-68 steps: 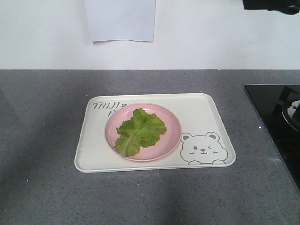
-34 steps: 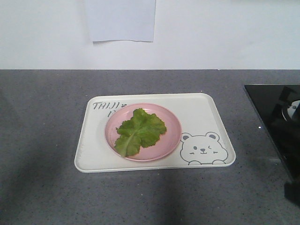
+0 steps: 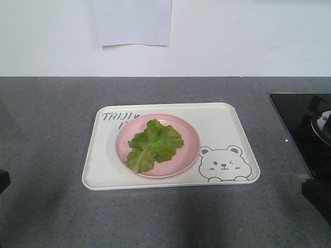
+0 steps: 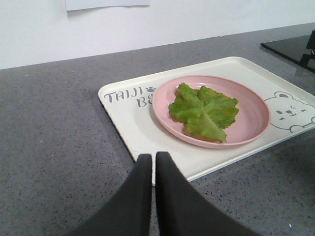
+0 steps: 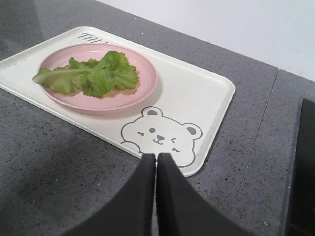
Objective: Transfer vegetables to tray and serve
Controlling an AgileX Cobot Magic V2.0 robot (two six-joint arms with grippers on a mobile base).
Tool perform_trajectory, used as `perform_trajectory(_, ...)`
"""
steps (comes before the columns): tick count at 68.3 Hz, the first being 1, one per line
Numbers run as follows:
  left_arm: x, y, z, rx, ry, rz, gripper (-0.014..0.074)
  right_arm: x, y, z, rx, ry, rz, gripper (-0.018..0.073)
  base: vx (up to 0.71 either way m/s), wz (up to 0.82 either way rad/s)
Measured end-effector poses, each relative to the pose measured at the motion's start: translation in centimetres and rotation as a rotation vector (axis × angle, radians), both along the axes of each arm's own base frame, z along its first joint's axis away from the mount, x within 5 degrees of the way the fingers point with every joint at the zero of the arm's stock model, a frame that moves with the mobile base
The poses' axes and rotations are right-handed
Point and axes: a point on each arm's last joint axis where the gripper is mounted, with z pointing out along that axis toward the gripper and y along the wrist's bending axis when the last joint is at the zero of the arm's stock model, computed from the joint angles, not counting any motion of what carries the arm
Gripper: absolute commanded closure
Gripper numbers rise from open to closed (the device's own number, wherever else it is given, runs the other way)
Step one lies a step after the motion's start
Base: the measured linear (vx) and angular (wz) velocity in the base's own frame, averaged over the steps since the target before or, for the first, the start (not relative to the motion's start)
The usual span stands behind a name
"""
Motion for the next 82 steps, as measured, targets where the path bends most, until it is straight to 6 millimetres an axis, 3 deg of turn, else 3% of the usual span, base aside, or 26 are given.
perform_trajectory(51, 0.0, 0.2, -0.1, 0.044, -0.040, 0.002, 0.0603, 0.0, 0.0, 0.0, 0.000, 0.001, 0.000, 0.0561, 0.00, 0.00)
perform_trajectory(58, 0.2, 0.6, -1.6, 0.062, -0.097, 0.039, 0.0603, 0.0, 0.0, 0.0, 0.001, 0.001, 0.000, 0.0562, 0.00, 0.00)
perform_trajectory(76, -1.0, 2.4, -8.4, -0.014, -0.188, 0.214, 0.0603, 0.0, 0.0, 0.0, 0.001, 0.001, 0.000, 0.0561, 0.00, 0.00)
perform_trajectory(82, -1.6, 2.8, -8.6, -0.034, -0.248, 0.257, 0.0603, 0.0, 0.0, 0.0, 0.001, 0.001, 0.000, 0.0561, 0.00, 0.00)
